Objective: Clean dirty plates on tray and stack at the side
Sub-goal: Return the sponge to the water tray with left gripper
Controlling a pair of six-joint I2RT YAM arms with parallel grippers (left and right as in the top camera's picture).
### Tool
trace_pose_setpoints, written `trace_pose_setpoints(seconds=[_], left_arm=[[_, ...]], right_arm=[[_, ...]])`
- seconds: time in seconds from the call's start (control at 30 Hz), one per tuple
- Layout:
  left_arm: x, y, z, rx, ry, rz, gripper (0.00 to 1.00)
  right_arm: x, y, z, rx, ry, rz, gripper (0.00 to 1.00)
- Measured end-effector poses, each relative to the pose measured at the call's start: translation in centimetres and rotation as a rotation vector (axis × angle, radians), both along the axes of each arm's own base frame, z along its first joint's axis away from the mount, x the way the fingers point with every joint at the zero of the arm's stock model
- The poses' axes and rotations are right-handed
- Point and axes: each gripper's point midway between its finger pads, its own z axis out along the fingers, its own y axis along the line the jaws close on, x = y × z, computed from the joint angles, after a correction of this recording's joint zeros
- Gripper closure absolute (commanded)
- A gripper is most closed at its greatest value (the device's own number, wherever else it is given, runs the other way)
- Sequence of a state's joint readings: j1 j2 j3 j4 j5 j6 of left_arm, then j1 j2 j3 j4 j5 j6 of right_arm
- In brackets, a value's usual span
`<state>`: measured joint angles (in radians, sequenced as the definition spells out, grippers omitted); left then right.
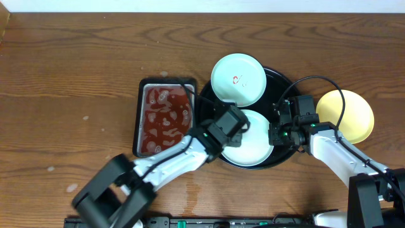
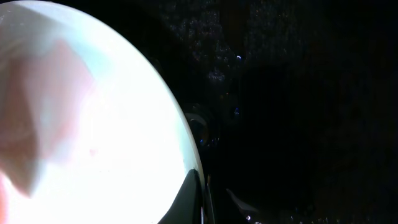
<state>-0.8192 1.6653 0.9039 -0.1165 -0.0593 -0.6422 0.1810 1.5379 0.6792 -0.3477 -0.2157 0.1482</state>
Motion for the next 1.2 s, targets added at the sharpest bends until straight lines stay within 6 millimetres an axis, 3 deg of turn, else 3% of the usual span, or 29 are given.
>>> trace_pose_setpoints(seconds=[0.37, 0.5, 0.67, 1.1, 1.13, 1.2], left_arm=[[2.9, 8.4, 5.1, 0.057, -0.060, 0.107, 0.92], [3.7, 11.9, 5.9, 0.088, -0.062, 0.162, 0.92], [4.1, 15.0, 4.8, 0.139, -0.020, 0.221, 0.92], [4.0, 18.8, -1.1, 0.298, 0.123, 0.269, 0.93], [4.0, 19.0, -1.4, 0.306, 0.131, 0.273, 0.91], [4.0, 19.5, -1.8, 0.320, 0.142, 0.277, 0.60]], right_arm=[[0.0, 0.0, 0.0, -0.001, -0.001, 0.000, 0.99], [0.0, 0.0, 0.0, -0.001, -0.001, 0.000, 0.99], [0.0, 0.0, 0.0, -0.001, -0.001, 0.000, 0.99], [0.0, 0.0, 0.0, -0.001, -0.001, 0.000, 0.99], [0.0, 0.0, 0.0, -0.001, -0.001, 0.000, 0.99], [0.0, 0.0, 0.0, -0.001, -0.001, 0.000, 0.99]])
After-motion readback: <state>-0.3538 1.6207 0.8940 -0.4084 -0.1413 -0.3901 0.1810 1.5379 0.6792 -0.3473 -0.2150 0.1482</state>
